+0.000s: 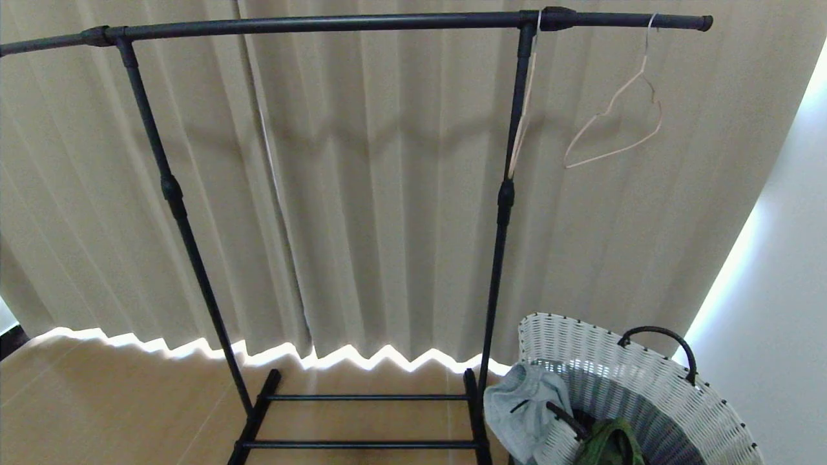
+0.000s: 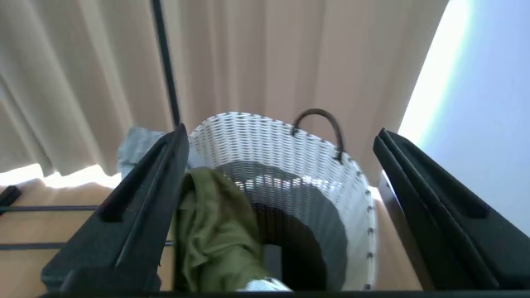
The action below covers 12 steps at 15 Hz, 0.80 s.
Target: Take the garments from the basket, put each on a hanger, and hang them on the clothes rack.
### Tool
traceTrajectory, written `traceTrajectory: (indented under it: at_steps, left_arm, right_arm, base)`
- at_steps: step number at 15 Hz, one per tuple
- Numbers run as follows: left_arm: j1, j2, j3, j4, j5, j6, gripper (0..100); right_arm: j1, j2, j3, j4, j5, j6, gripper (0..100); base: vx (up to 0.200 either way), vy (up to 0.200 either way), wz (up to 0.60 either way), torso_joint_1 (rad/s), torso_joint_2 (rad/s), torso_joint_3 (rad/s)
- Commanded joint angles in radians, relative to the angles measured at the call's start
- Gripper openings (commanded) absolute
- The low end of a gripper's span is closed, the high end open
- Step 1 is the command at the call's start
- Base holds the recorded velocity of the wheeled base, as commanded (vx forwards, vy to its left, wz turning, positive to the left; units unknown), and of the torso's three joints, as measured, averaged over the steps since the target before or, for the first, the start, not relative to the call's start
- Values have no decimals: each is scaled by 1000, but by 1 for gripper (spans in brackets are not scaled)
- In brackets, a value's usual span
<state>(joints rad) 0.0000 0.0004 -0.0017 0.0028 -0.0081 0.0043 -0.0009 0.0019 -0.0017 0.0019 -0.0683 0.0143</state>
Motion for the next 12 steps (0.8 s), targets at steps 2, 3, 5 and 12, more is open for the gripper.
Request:
traceTrajectory:
  at_steps: [2, 3, 5, 12]
  left_arm:
    - [-2, 0, 0, 0, 0, -1, 100]
    - [-2, 0, 0, 0, 2, -1, 100]
    - [0, 0, 0, 0, 2, -3, 100]
    - [0, 0, 0, 0, 7, -4, 100]
  right_arm:
    - [-1, 1, 0, 1, 1, 1, 100]
    - [-1, 1, 0, 1, 1, 1, 100]
    - [-1, 1, 0, 0, 1, 0, 100]
    - [-1, 1, 0, 1, -1, 3, 100]
  base:
    - [0, 0, 0, 0, 0, 0]
    - [0, 0, 0, 0, 0, 0]
    - [0, 0, 0, 0, 0, 0]
    - [86, 86, 0, 3, 2, 1]
